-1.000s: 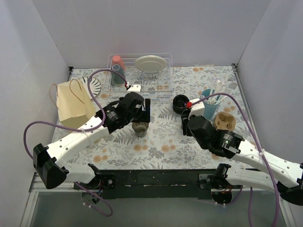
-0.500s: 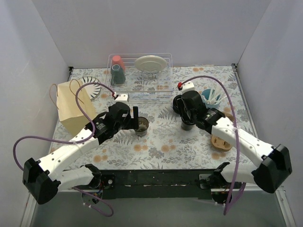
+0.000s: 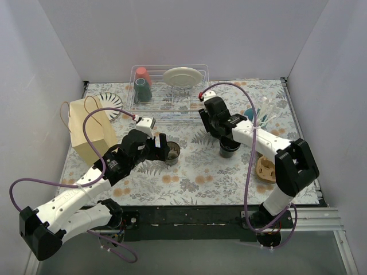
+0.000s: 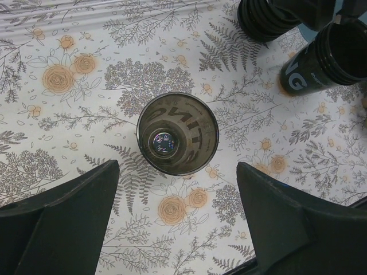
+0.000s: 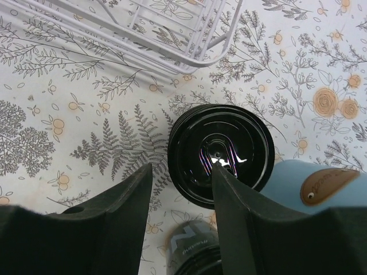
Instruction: Pack the takeout coffee
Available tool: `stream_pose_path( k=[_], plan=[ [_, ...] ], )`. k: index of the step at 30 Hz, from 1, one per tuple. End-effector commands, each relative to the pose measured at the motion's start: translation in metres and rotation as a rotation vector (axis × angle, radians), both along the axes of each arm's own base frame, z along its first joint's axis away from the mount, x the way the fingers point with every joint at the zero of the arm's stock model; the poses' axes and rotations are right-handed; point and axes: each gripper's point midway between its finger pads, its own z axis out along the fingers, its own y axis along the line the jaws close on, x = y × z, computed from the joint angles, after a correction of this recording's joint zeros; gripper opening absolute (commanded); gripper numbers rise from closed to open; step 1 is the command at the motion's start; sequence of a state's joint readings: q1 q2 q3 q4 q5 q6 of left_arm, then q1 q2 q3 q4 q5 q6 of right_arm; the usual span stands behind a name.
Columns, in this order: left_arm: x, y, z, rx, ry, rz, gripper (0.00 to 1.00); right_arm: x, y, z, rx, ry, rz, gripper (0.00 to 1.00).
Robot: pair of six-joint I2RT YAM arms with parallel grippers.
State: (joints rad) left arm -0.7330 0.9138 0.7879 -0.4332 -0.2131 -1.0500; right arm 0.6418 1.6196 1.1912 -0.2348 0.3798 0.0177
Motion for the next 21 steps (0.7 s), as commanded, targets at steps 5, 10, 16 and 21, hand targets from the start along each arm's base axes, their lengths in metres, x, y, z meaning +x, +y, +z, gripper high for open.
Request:
stream_pose_path(
  k=[5, 10, 16, 21],
  plan=[
    [0.001, 0.001, 0.005, 0.001, -0.028, -0.012, 0.83, 0.021, 0.013, -0.002, 0.016, -0.015, -0.005, 0.52],
    [0.0, 0.001, 0.005, -0.001, -0.029, -0.009, 0.84, 0.022, 0.011, -0.017, 0.004, 0.012, -0.026, 0.48],
    [0.001, 0.001, 0.005, -0.001, -0.029, -0.007, 0.83, 0.023, 0.006, -0.025, -0.003, 0.024, -0.051, 0.42],
    [0.001, 0.003, 0.005, 0.003, -0.033, 0.0, 0.83, 0.024, 0.005, -0.027, -0.001, 0.029, -0.053, 0.36]
  ],
)
